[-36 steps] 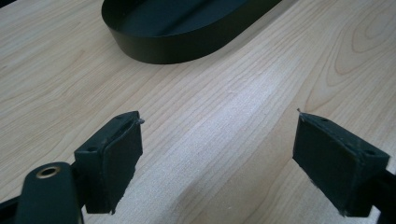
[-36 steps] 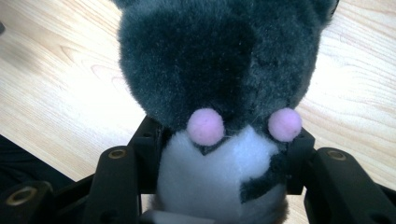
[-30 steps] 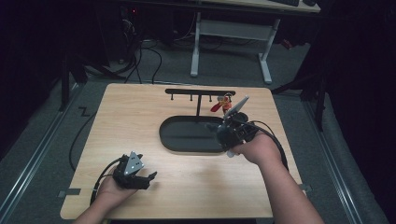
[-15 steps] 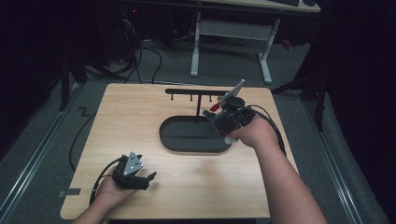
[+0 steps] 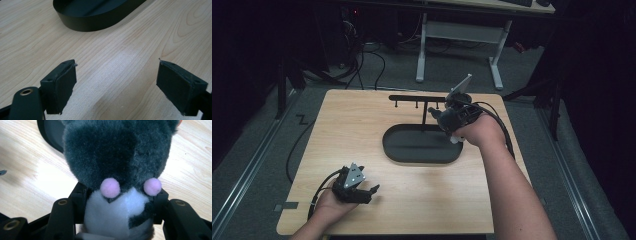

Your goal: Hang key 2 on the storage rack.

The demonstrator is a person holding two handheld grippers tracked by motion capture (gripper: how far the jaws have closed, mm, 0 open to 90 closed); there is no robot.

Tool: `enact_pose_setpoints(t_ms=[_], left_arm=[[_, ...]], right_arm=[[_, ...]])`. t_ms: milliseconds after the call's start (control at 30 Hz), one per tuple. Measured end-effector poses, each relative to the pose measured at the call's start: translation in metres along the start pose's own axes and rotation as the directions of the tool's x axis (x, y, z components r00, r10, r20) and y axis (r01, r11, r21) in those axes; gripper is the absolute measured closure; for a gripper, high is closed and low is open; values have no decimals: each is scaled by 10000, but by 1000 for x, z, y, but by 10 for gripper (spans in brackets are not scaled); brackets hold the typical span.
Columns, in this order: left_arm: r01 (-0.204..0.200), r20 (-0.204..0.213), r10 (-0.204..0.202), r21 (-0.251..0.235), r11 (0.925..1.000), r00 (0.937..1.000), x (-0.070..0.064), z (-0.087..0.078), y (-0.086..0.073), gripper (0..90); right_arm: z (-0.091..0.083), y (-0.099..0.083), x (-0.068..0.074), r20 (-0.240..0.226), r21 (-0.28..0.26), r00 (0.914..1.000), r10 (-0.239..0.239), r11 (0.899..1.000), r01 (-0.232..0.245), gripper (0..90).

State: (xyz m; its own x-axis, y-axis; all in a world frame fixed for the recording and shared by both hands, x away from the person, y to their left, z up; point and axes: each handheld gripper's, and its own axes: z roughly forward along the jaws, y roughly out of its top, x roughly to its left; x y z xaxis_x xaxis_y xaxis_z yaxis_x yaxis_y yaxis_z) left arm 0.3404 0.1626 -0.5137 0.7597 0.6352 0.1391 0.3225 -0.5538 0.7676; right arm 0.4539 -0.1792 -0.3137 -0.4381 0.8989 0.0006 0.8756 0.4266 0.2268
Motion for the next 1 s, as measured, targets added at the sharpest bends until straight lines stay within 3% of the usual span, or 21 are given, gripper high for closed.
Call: enact_pose_setpoints(t_ms=[467,867,1000], left_arm=[[-3,41,3,20,10000,10000,-1,0,0,170],[-150,65,150,28,9999,9999,-3,-1,1,171],[-177,71,177,30,9998,9998,-4,-1,1,171]], right_arm=[[14,17,-7,994,-58,9948,206,9998,-201,477],[42,15,2,872,416,9960,-177,9990,141,476],[49,15,2,855,529,9963,-54,9986,8,476]])
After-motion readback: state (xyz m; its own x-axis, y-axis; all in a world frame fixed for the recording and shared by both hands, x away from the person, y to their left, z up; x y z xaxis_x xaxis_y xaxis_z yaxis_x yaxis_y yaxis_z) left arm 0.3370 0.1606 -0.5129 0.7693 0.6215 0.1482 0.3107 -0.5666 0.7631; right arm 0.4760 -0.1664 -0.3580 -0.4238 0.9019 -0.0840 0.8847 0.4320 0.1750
